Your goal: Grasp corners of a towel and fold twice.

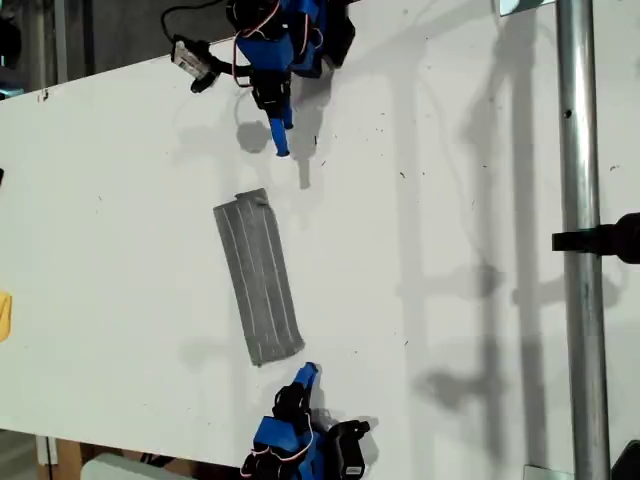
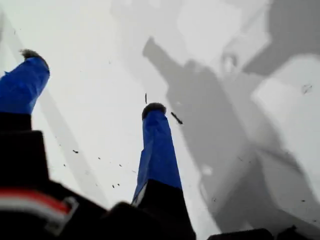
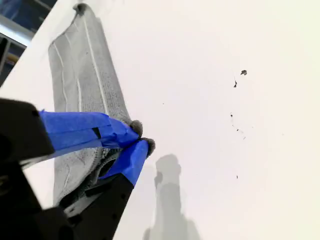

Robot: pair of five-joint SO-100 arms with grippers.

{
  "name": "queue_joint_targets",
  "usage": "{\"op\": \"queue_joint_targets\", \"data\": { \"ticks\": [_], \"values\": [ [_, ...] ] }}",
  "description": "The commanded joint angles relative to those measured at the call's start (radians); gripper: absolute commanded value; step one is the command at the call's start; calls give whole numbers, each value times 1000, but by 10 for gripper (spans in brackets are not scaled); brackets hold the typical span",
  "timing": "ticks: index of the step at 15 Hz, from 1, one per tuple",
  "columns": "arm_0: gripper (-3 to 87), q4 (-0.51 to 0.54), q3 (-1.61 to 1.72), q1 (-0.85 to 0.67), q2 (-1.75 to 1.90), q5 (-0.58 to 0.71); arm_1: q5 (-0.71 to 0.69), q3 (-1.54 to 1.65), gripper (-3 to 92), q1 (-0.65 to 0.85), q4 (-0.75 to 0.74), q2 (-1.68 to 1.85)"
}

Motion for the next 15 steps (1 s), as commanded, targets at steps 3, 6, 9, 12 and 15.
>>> {"op": "queue_joint_targets", "data": {
  "ticks": [3,6,9,12,15],
  "values": [
    [12,-12,6,-11,6,9,-393,-262,421,216,-259,-548],
    [13,-12,8,-11,6,5,-574,-394,434,367,-425,-917],
    [15,-11,8,-14,6,3,-583,-555,434,400,-604,-1307],
    [16,-8,8,-17,6,-2,-483,-788,433,377,-658,-1646],
    [19,-5,8,-20,6,-5,-380,-966,431,336,-620,-1827]
  ]
}}
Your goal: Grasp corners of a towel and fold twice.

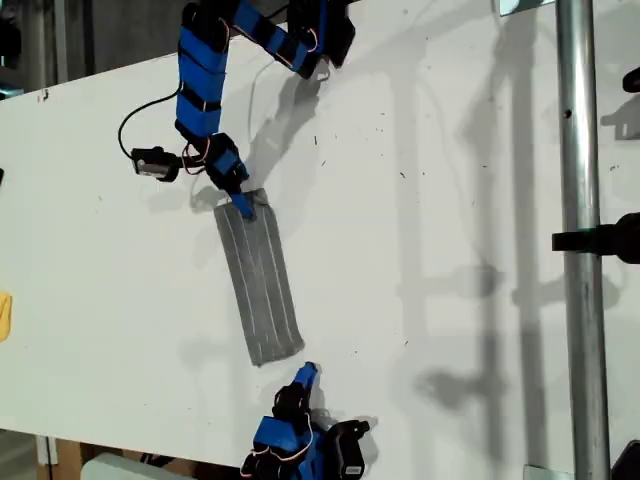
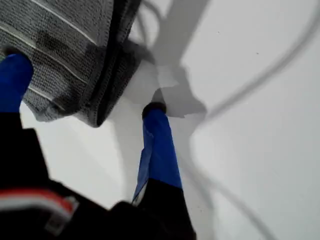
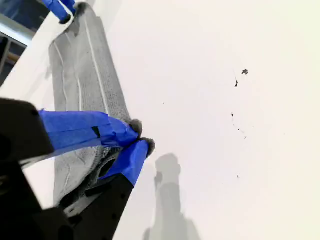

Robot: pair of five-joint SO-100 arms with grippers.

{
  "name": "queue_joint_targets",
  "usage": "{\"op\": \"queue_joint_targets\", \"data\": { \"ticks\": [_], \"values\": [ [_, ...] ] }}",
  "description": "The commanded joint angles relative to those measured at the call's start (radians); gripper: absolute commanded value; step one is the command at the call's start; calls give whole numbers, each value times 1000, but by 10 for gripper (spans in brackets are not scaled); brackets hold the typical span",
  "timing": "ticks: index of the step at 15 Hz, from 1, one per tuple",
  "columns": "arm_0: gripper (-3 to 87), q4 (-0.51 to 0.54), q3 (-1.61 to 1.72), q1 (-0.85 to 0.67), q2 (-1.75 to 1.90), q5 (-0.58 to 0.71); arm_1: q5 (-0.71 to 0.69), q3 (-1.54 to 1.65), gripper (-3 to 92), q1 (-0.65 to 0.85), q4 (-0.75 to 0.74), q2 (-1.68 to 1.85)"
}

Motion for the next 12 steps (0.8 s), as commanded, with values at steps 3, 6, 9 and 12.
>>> {"op": "queue_joint_targets", "data": {
  "ticks": [3,6,9,12],
  "values": [
    [24,-5,8,-21,6,-2,126,-239,427,-61,81,-133],
    [22,-3,8,-29,6,2,206,-373,370,-121,146,-241],
    [22,-2,8,-28,6,-2,279,-471,136,-175,161,-316],
    [22,-2,8,-28,6,2,328,-503,-1,-213,143,-331]
  ]
}}
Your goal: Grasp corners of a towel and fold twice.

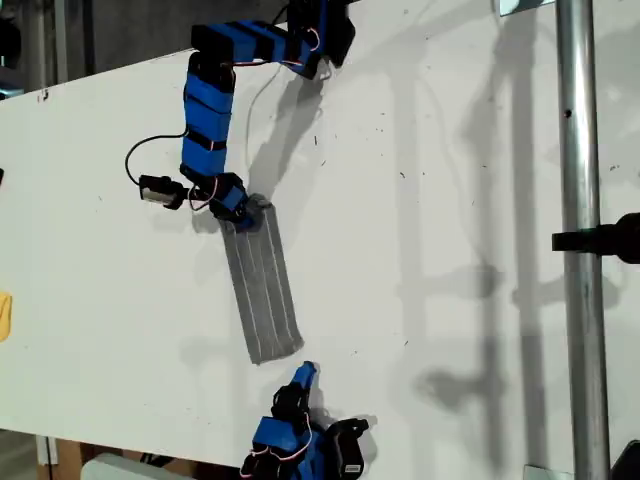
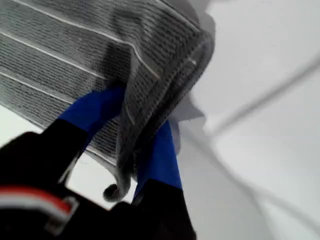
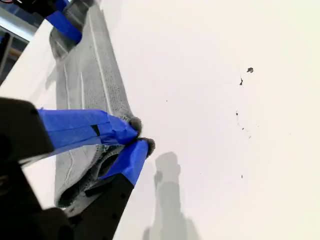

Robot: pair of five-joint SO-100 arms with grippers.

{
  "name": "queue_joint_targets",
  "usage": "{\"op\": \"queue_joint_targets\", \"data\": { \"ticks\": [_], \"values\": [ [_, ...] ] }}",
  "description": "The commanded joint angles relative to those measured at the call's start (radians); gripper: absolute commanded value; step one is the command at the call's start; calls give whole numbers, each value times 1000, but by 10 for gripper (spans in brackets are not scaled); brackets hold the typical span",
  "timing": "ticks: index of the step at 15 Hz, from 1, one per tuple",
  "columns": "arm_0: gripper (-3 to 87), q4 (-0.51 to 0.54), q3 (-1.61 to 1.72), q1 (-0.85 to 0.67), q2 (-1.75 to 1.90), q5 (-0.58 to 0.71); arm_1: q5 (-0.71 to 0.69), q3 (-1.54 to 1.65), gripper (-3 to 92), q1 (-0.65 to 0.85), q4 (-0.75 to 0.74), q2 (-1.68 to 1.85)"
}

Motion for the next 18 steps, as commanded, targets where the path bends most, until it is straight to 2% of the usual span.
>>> {"op": "queue_joint_targets", "data": {
  "ticks": [1,3,6,7,10,13,16,18],
  "values": [
    [23,-2,8,-12,6,5,15,-38,-1,-26,86,48],
    [23,-2,8,-12,6,8,17,101,-1,-20,293,298],
    [21,-2,8,-8,6,9,124,299,-1,-28,811,877],
    [21,-2,8,-8,6,9,143,299,-2,-31,871,973],
    [22,-3,8,-9,6,18,109,224,-2,-83,614,703],
    [20,-2,8,2,6,6,107,0,-2,-166,491,387],
    [20,-2,8,2,6,6,107,-67,-2,-215,390,324],
    [21,-2,8,-3,6,11,107,-43,-2,-230,256,305]
  ]
}}
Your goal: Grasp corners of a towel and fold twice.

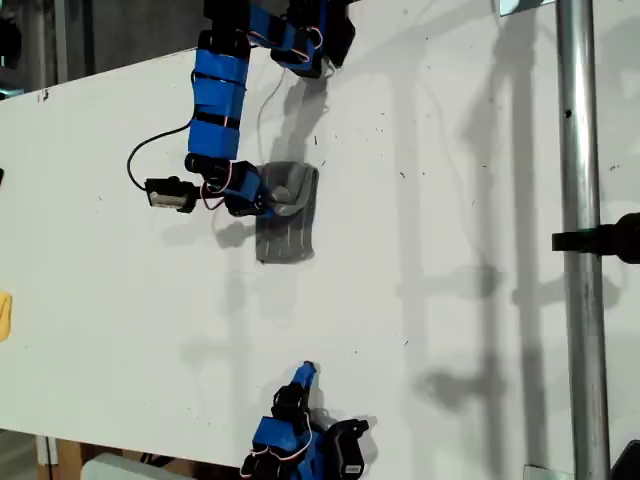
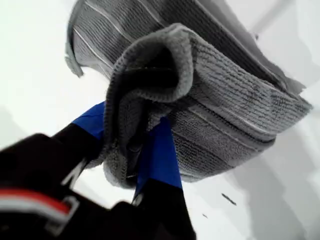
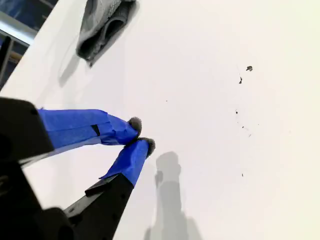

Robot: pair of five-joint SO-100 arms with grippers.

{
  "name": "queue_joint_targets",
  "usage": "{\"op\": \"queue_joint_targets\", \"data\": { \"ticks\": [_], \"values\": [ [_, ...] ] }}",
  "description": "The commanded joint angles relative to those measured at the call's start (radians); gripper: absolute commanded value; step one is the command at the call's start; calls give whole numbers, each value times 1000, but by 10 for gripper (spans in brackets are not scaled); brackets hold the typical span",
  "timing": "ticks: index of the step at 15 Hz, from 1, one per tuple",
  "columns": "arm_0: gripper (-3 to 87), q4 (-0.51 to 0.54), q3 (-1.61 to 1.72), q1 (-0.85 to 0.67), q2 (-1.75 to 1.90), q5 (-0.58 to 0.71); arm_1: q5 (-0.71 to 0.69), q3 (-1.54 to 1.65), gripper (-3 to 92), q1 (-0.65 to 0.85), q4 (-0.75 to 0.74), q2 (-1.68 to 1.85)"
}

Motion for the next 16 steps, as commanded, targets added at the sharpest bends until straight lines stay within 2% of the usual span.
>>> {"op": "queue_joint_targets", "data": {
  "ticks": [1,2,3,4,6,7,10,13,16],
  "values": [
    [21,-2,8,-3,6,-3,-11,-46,-2,-18,-127,-12],
    [21,-2,8,0,6,-5,-11,-55,32,-18,-156,-29],
    [20,-2,8,2,6,-6,-121,-58,291,-26,-270,-23],
    [20,-2,8,2,6,-6,-331,-66,590,-64,-465,20],
    [21,-3,8,-2,6,-3,-479,-132,586,-83,-681,92],
    [21,-3,8,-2,6,-2,-485,-126,586,-77,-758,133],
    [21,-3,8,-3,6,-5,-479,20,586,-52,-750,325],
    [9,-3,8,-3,6,-15,-416,347,583,-14,-658,712],
    [84,20,5,14,6,-35,-307,709,583,72,-368,1253]
  ]
}}
